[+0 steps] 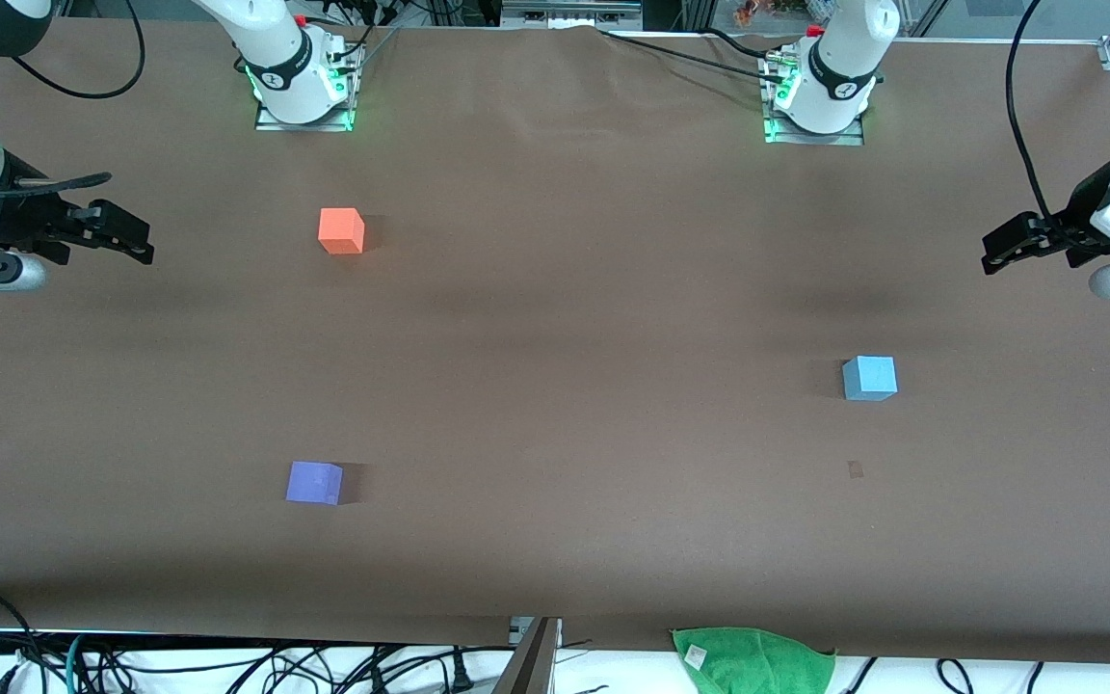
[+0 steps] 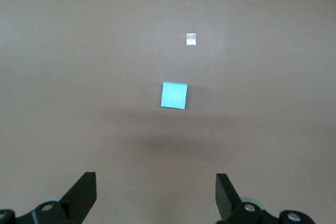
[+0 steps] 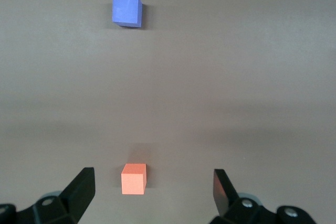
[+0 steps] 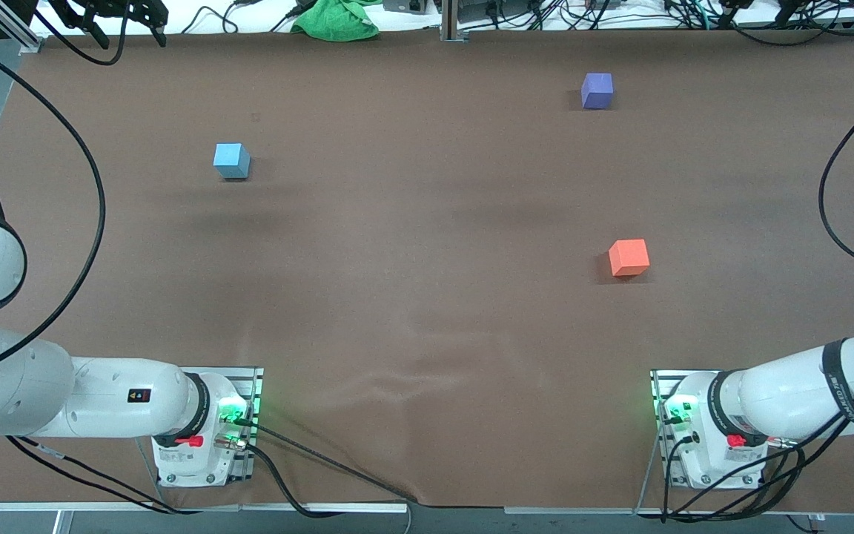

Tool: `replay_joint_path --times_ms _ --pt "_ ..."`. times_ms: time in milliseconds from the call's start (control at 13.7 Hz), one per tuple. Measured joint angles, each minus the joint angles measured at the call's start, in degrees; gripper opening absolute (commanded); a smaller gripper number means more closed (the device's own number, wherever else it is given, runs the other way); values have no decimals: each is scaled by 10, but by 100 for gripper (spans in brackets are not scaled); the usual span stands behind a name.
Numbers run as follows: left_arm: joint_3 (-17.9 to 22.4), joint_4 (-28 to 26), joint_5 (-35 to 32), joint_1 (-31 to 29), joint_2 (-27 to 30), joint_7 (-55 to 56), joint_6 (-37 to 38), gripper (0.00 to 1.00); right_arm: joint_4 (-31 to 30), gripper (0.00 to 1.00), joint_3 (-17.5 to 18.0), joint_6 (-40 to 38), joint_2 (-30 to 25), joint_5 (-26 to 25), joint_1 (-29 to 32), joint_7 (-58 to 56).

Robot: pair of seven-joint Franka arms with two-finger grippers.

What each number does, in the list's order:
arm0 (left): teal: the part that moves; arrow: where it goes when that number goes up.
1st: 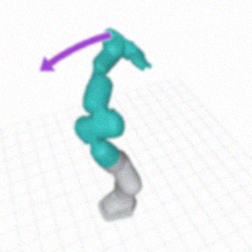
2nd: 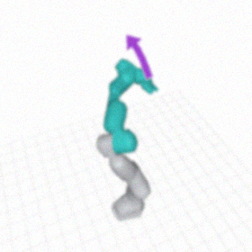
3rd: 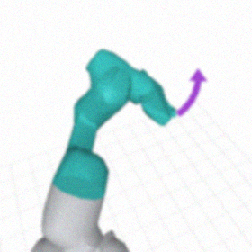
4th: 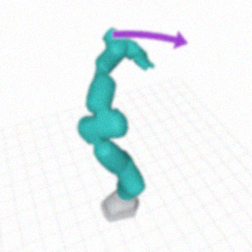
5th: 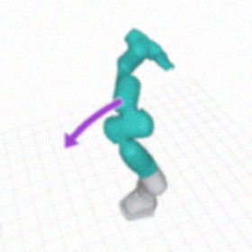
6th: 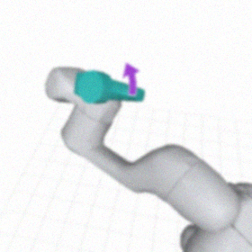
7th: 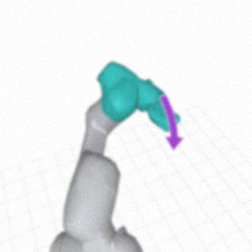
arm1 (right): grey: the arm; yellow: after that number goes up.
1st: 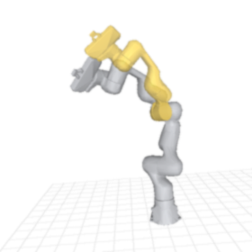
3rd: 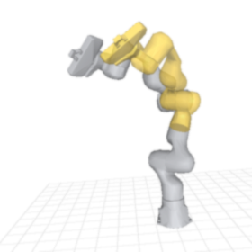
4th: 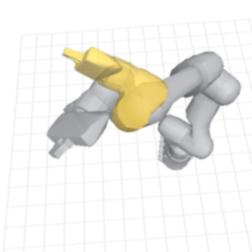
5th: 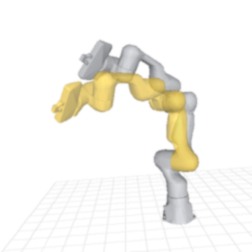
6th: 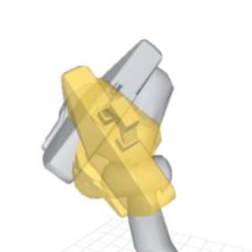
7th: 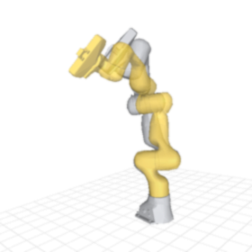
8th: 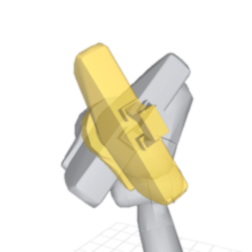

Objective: Place blue block between orange and purple blocks
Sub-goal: 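Move the left gripper down toward the light-blue cube, then close the left gripper on the light-blue cube and lift it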

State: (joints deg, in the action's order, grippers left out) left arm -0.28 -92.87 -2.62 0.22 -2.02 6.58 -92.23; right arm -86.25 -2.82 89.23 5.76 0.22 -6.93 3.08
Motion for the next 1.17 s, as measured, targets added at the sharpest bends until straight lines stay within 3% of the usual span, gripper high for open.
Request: replay_joint_path --times_ms 584,876,1169 --pt "-2 14 0 1 -40 -8 12 100 0 99 0 -1 0 0 0 0" --pt "2 14 0 -10 -125 -15 -4 100 0 99 0 -2 0 0 0 0" --pt "-1 12 0 -10 -222 -45 -117 100 0 99 0 -2 0 0 0 0"
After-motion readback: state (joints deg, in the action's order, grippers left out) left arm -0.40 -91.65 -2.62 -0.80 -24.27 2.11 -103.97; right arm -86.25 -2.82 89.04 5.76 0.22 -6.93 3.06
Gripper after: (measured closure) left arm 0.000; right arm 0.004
